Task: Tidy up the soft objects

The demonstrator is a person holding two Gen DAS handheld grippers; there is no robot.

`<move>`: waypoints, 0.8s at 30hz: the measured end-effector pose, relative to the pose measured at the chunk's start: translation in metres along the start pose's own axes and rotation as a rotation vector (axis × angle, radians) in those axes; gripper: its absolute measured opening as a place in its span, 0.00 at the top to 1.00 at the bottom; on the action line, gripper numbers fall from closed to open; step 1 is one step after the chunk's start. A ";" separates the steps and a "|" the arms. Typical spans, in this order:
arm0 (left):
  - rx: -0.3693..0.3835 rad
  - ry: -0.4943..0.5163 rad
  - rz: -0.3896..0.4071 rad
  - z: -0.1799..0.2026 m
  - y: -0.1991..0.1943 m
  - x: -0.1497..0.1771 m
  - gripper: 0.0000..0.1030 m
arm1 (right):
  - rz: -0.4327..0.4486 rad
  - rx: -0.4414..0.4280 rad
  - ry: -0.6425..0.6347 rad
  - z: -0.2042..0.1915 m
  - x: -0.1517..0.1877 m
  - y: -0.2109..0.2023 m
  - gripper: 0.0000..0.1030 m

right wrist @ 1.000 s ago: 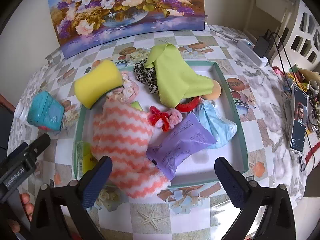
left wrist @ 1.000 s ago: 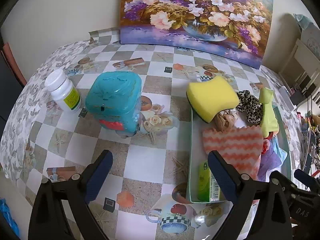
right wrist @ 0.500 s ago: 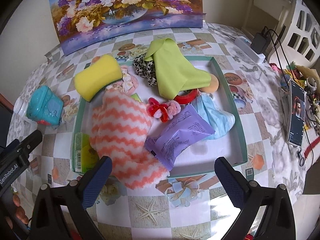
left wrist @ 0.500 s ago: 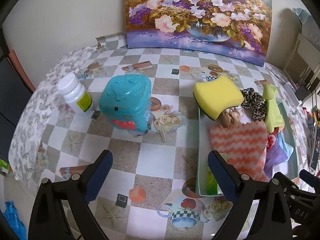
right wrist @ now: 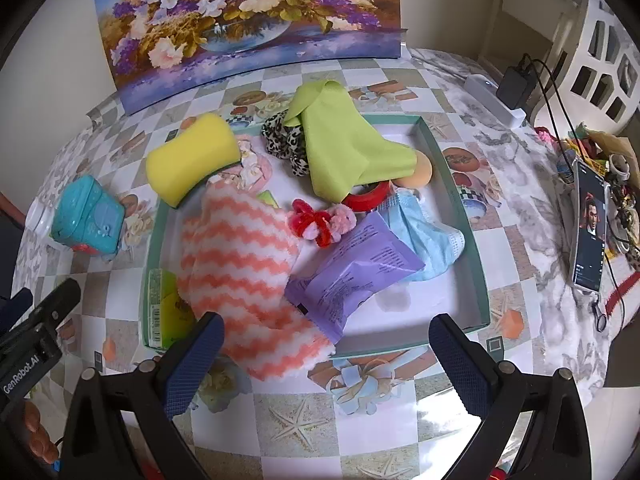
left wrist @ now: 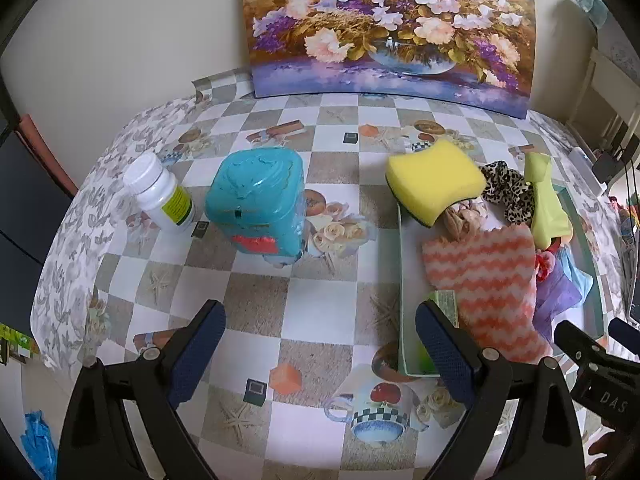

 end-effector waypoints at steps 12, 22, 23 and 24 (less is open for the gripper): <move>-0.016 0.009 -0.048 -0.004 0.008 0.005 0.07 | 0.028 0.012 -0.004 0.001 -0.005 -0.005 0.00; -0.027 0.004 -0.093 -0.007 0.018 0.008 0.07 | 0.041 0.020 -0.022 -0.001 -0.009 -0.007 0.00; -0.027 0.004 -0.094 -0.007 0.019 0.009 0.07 | 0.042 0.021 -0.024 -0.001 -0.009 -0.007 0.00; -0.029 0.003 -0.095 -0.007 0.019 0.009 0.07 | 0.043 0.022 -0.024 -0.001 -0.009 -0.007 0.00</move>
Point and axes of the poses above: each gripper's, at about its wrist camera, not at the fingertips, and y roughly the way its jaws point, z to its right, x to its underside, the point moved 8 cm from there along y, roughly the way its jaws point, and after that the axes turned 5 degrees about -y, right-handed, at the moved point
